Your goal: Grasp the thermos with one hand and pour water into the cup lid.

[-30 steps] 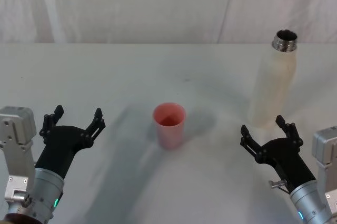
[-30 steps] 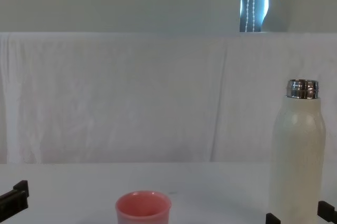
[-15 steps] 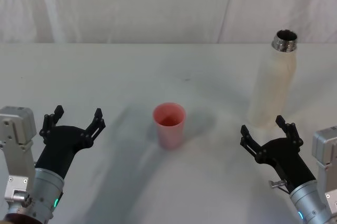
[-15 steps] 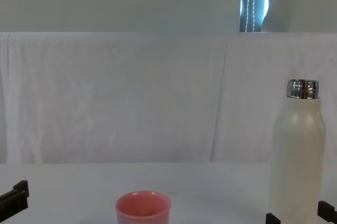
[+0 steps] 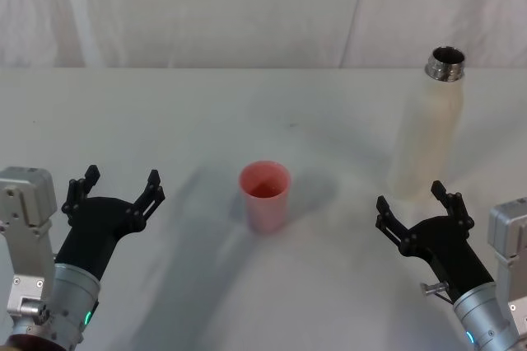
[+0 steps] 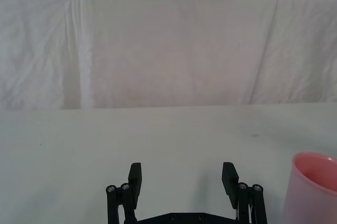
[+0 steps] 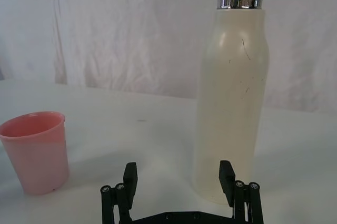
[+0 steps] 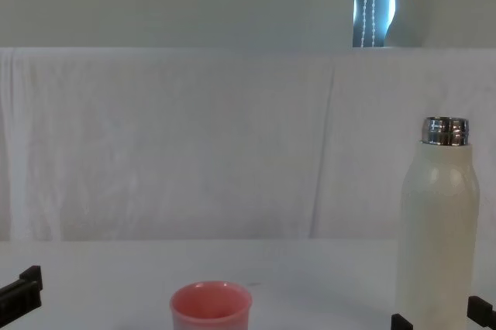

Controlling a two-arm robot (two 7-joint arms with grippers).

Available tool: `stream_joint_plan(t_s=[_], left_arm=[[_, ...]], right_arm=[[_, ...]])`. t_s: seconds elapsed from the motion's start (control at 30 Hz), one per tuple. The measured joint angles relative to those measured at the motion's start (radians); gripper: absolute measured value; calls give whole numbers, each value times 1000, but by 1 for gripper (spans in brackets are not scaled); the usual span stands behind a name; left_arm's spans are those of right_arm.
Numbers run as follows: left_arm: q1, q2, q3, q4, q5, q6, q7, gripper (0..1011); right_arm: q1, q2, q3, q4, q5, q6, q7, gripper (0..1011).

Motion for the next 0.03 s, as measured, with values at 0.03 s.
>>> stream_joint_plan(t_s=[0.03], left_arm=[[0,0,0,0,0,0,0,1001]], right_arm=[[0,0,0,0,0,0,0,1002]])
